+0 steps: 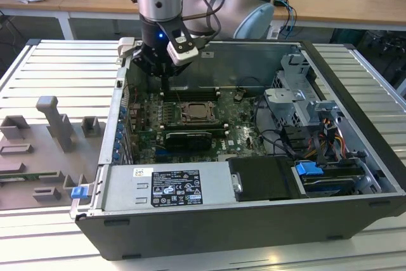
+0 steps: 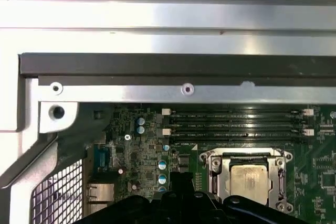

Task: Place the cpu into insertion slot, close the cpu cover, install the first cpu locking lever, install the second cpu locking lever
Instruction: 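Install the first cpu locking lever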

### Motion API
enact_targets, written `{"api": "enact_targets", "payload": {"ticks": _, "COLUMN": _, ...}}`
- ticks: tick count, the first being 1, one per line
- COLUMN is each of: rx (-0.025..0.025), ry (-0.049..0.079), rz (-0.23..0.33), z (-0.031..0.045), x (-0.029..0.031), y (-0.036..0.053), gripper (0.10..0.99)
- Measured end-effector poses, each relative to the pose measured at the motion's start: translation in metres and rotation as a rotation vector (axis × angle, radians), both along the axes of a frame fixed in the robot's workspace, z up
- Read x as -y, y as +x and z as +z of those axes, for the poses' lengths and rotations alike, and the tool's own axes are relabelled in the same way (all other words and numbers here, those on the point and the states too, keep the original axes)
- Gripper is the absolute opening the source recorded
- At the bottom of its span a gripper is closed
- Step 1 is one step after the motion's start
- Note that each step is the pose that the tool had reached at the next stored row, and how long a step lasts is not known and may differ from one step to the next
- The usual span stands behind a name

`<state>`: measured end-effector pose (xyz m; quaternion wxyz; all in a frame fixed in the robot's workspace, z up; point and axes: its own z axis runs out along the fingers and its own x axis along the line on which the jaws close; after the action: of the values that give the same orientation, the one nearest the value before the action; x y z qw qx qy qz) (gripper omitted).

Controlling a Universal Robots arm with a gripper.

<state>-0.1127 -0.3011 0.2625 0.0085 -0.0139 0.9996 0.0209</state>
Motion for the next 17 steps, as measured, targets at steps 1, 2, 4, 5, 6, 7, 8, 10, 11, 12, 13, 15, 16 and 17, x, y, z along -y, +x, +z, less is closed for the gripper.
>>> {"api": "enact_targets", "payload": {"ticks": 1, "rx": -0.0001, "ry": 0.0, "rz": 0.017, "z": -0.0004, "x": -0.0001, "y": 0.0, "gripper": 0.106}}
{"api": "enact_targets", "payload": {"ticks": 2, "rx": -0.0002, "ry": 0.0, "rz": 0.029, "z": -0.0007, "x": -0.0005, "y": -0.0001, "gripper": 0.106}}
{"api": "enact_targets", "payload": {"ticks": 4, "rx": -0.0002, "ry": 0.0, "rz": 0.043, "z": -0.0014, "x": -0.0025, "y": 0.0, "gripper": 0.106}}
{"api": "enact_targets", "payload": {"ticks": 5, "rx": -0.0002, "ry": 0.0, "rz": 0.043, "z": -0.0015, "x": -0.0037, "y": -0.0001, "gripper": 0.106}}
{"api": "enact_targets", "payload": {"ticks": 6, "rx": -0.0001, "ry": 0.0, "rz": 0.043, "z": -0.0016, "x": -0.0046, "y": -0.0001, "gripper": 0.106}}
{"api": "enact_targets", "payload": {"ticks": 7, "rx": -0.0002, "ry": 0.0, "rz": 0.044, "z": -0.0017, "x": -0.0056, "y": -0.0001, "gripper": 0.106}}
{"api": "enact_targets", "payload": {"ticks": 8, "rx": -0.0002, "ry": 0.0, "rz": 0.044, "z": -0.0018, "x": -0.0066, "y": 0.0, "gripper": 0.106}}
{"api": "enact_targets", "payload": {"ticks": 10, "rx": -0.0002, "ry": 0.0, "rz": 0.045, "z": -0.002, "x": -0.0086, "y": 0.0, "gripper": 0.106}}
{"api": "enact_targets", "payload": {"ticks": 11, "rx": -0.0002, "ry": 0.0, "rz": 0.045, "z": -0.0021, "x": -0.0095, "y": 0.0, "gripper": 0.106}}
{"api": "enact_targets", "payload": {"ticks": 12, "rx": -0.0002, "ry": 0.0, "rz": 0.045, "z": -0.0023, "x": -0.0103, "y": 0.0, "gripper": 0.106}}
{"api": "enact_targets", "payload": {"ticks": 13, "rx": -0.0002, "ry": 0.0, "rz": 0.046, "z": -0.0024, "x": -0.0116, "y": 0.0001, "gripper": 0.106}}
{"api": "enact_targets", "payload": {"ticks": 15, "rx": -0.0002, "ry": 0.0, "rz": 0.046, "z": -0.0029, "x": -0.0133, "y": 0.0004, "gripper": 0.106}}
{"api": "enact_targets", "payload": {"ticks": 16, "rx": -0.0002, "ry": 0.0, "rz": 0.046, "z": -0.0032, "x": -0.014, "y": 0.0005, "gripper": 0.106}}
{"api": "enact_targets", "payload": {"ticks": 17, "rx": -0.0001, "ry": 0.0, "rz": 0.046, "z": -0.0034, "x": -0.0143, "y": 0.0008, "gripper": 0.106}}
